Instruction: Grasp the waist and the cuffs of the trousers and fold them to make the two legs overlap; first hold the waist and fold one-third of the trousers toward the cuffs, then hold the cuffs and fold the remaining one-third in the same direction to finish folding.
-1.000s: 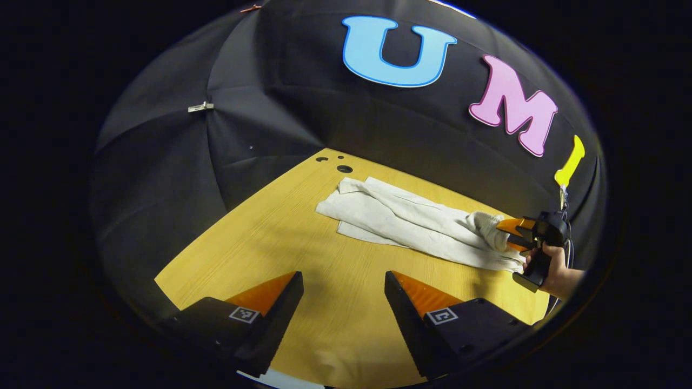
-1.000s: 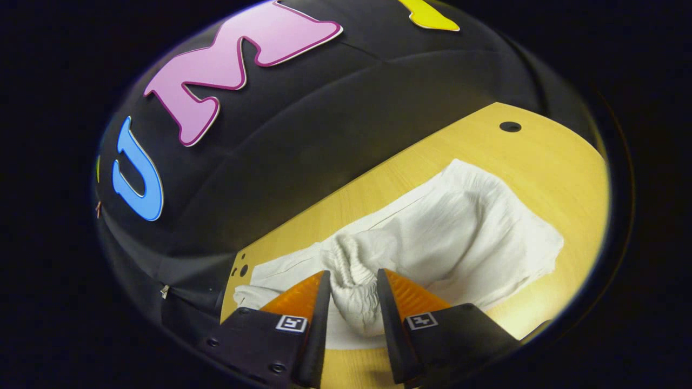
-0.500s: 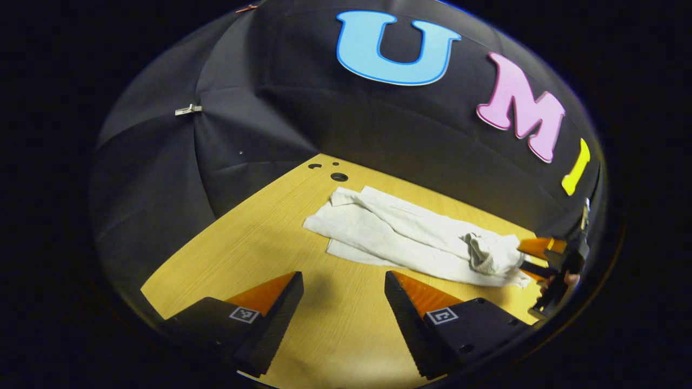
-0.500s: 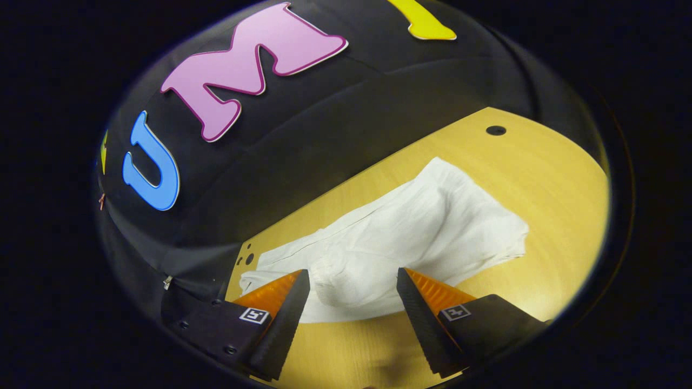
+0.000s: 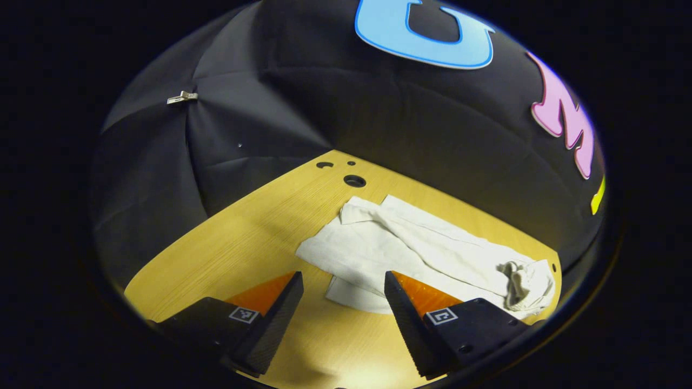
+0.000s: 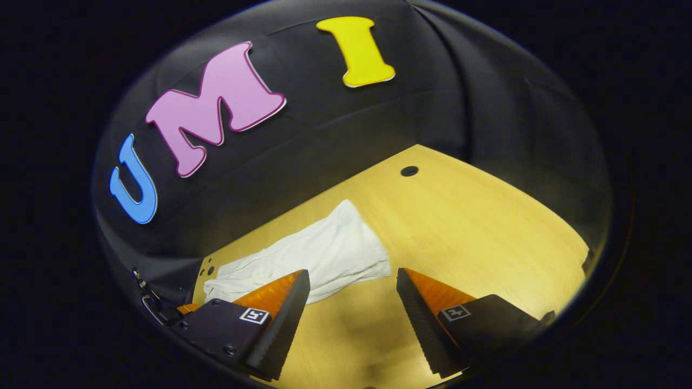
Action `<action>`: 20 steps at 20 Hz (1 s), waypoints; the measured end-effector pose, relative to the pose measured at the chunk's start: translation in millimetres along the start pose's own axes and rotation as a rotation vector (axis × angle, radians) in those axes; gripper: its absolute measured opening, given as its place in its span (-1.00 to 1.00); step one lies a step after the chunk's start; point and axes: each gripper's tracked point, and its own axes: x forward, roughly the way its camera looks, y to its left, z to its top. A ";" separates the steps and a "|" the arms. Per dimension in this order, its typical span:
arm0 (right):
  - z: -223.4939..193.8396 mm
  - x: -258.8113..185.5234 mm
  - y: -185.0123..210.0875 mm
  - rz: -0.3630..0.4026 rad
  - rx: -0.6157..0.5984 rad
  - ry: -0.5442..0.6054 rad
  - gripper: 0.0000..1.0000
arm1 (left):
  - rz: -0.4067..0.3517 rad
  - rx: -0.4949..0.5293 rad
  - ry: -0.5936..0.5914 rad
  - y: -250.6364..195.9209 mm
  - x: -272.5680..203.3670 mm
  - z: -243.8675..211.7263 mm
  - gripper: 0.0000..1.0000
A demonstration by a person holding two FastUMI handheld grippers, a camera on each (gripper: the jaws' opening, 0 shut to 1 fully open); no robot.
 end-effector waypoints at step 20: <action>-24.1 -91.0 -87.5 -0.154 -0.041 0.034 0.97 | 0.033 0.164 0.048 -43.9 61.7 -29.4 0.33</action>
